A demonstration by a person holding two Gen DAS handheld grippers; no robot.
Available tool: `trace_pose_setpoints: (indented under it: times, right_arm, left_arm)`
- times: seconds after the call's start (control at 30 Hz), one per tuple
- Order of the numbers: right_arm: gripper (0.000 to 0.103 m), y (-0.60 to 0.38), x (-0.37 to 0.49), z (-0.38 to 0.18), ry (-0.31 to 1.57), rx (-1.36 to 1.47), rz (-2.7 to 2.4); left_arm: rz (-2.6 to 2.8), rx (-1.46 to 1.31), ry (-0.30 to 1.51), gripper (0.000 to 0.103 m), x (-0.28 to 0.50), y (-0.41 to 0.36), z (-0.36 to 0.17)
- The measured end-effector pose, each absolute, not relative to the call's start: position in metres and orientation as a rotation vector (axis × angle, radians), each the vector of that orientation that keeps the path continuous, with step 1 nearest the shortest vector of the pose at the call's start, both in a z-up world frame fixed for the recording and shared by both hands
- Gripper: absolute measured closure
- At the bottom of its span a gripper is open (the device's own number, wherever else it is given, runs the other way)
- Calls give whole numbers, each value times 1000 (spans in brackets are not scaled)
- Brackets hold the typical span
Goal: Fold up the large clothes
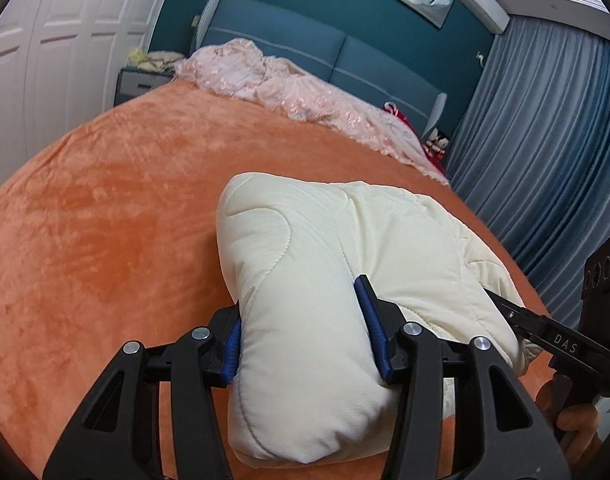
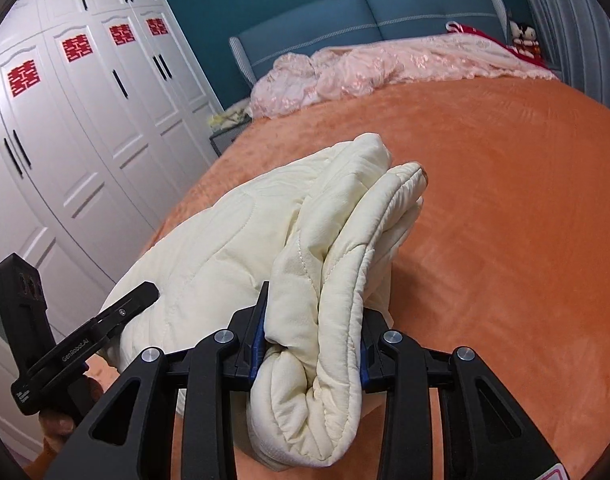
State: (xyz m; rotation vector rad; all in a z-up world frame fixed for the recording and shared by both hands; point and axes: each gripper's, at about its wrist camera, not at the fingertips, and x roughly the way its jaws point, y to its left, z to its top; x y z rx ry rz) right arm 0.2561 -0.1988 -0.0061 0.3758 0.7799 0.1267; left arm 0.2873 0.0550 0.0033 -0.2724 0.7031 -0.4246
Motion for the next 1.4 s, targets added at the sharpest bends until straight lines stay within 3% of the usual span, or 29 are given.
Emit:
trace_pose_setpoints:
  times: [0.13, 0.27, 0.4, 0.5, 0.6, 0.63, 0.7, 0.77, 0.87, 1.03, 1.27, 1.4]
  right_arm:
    - [66, -195, 246, -56, 855, 394, 129]
    - [51, -209, 235, -69, 878, 483, 144]
    - [47, -217, 218, -47, 929, 496, 136]
    - [46, -226, 196, -18, 918, 472, 87]
    - [45, -230, 183, 10, 906, 415, 21]
    - [48, -227, 182, 16, 911, 397, 26]
    - [73, -215, 184, 29, 919, 355, 48]
    - [86, -197, 187, 38, 923, 296, 76]
    - [91, -176, 196, 38, 941, 186, 60]
    - [92, -167, 216, 8, 1027, 142, 11]
    - [92, -172, 233, -37, 1129, 156, -2]
    - [90, -172, 239, -53, 1156, 155, 0]
  left_arm:
    - [-406, -282, 764, 49, 277, 63, -45]
    - [-376, -270, 796, 41, 261, 68, -64]
    - [-331, -293, 858, 36, 259, 74, -52]
    - [-220, -197, 900, 26, 248, 73, -29]
    - [-152, -156, 913, 26, 237, 73, 0]
    - [-142, -136, 913, 26, 235, 69, 9]
    - [-138, -80, 912, 26, 231, 56, 27]
    - [-143, -44, 918, 27, 229, 43, 37]
    - [-144, -16, 943, 29, 231, 24, 38]
    - [-136, 1, 1026, 45, 244, 5, 16]
    - [-115, 51, 1069, 49, 249, -10, -15]
    - [-120, 83, 1069, 66, 248, -17, -27]
